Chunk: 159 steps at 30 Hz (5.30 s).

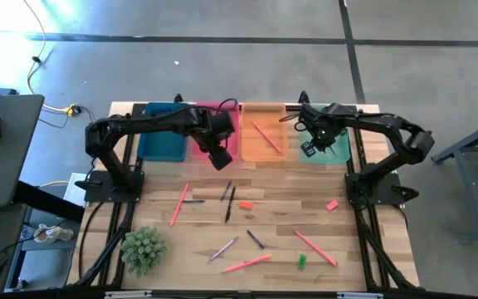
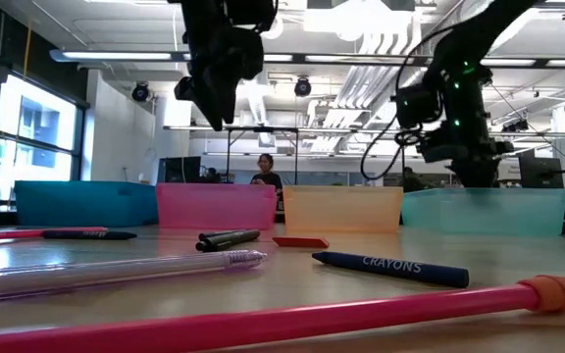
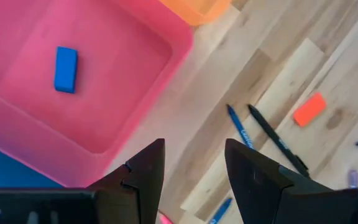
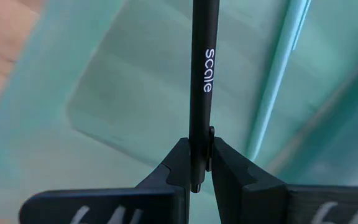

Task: Sort crayons/erasers/pens/pencils in bins
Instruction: Put the black pen into the green bin, then put the blue crayon into the blue bin

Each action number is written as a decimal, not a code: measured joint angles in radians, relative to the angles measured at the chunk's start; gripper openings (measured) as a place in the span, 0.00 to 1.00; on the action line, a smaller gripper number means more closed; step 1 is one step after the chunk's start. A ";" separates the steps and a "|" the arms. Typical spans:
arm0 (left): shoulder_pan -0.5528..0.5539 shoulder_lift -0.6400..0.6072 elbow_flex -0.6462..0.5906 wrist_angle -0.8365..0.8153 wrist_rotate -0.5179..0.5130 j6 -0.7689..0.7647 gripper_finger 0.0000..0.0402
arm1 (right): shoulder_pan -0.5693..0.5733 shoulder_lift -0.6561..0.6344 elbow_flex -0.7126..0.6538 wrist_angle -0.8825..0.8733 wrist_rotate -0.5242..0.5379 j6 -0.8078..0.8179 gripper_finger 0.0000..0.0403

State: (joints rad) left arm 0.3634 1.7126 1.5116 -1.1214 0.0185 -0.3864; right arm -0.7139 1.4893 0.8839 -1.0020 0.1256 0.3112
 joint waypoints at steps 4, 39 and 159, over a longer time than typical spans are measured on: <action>-0.037 0.000 0.000 0.023 -0.004 -0.059 0.39 | -0.029 0.000 -0.051 0.080 -0.016 -0.034 0.06; -0.309 0.008 -0.345 0.435 -0.112 -0.638 0.39 | -0.131 -0.001 -0.128 0.271 -0.030 -0.185 0.29; 0.410 -0.521 -0.812 0.321 -0.276 -0.287 0.02 | -0.081 -0.429 -0.126 0.519 -0.325 0.050 0.29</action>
State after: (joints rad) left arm 0.7735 1.1913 0.7000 -0.8000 -0.2574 -0.6732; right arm -0.7951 1.0607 0.7578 -0.4832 -0.1995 0.3611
